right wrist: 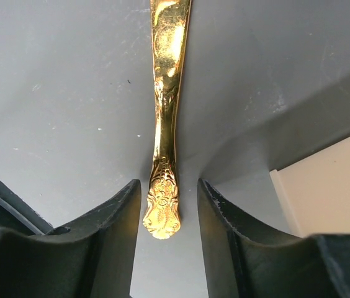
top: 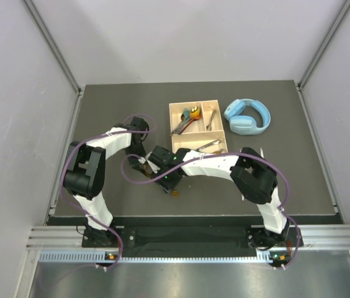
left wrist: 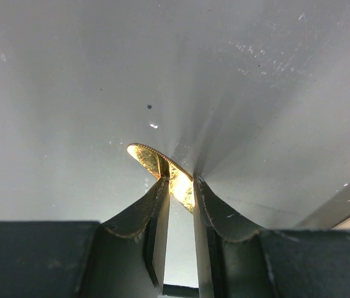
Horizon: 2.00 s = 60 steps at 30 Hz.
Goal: Sort the eating utensils into containers
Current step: Pick up the knife at the center of the board.
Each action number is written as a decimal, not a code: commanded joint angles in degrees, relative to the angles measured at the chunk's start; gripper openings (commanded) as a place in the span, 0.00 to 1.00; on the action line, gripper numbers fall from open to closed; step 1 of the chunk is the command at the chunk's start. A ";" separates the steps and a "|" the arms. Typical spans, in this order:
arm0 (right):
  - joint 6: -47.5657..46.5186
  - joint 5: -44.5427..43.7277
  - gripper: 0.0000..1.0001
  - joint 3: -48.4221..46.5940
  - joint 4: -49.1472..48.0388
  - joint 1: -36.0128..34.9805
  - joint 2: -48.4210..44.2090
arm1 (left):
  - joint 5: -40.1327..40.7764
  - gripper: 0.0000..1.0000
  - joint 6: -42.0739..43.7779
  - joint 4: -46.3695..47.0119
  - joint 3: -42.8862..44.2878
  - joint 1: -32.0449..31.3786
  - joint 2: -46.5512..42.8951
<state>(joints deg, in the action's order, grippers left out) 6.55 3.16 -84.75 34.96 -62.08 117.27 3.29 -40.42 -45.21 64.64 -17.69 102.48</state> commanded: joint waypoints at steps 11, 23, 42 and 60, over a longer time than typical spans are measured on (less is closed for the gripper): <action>1.10 -6.49 0.34 -1.65 0.47 -4.01 9.02 | 2.25 0.27 0.17 -3.92 -5.49 -0.94 2.73; 2.07 -4.22 0.01 0.20 -1.03 -3.75 10.61 | 1.98 0.27 0.61 -3.74 -6.11 -0.94 1.85; -0.04 -1.93 0.00 -0.42 -0.86 -3.04 12.45 | 1.72 0.27 0.79 -3.83 -6.72 -0.94 1.85; -3.03 -2.98 0.00 -6.21 1.42 -2.87 7.97 | 1.37 0.27 0.61 -4.18 -6.11 -0.94 1.32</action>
<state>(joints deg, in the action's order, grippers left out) 5.87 -2.26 -90.19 33.23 -64.97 121.45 3.29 -40.58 -43.48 62.46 -17.65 100.75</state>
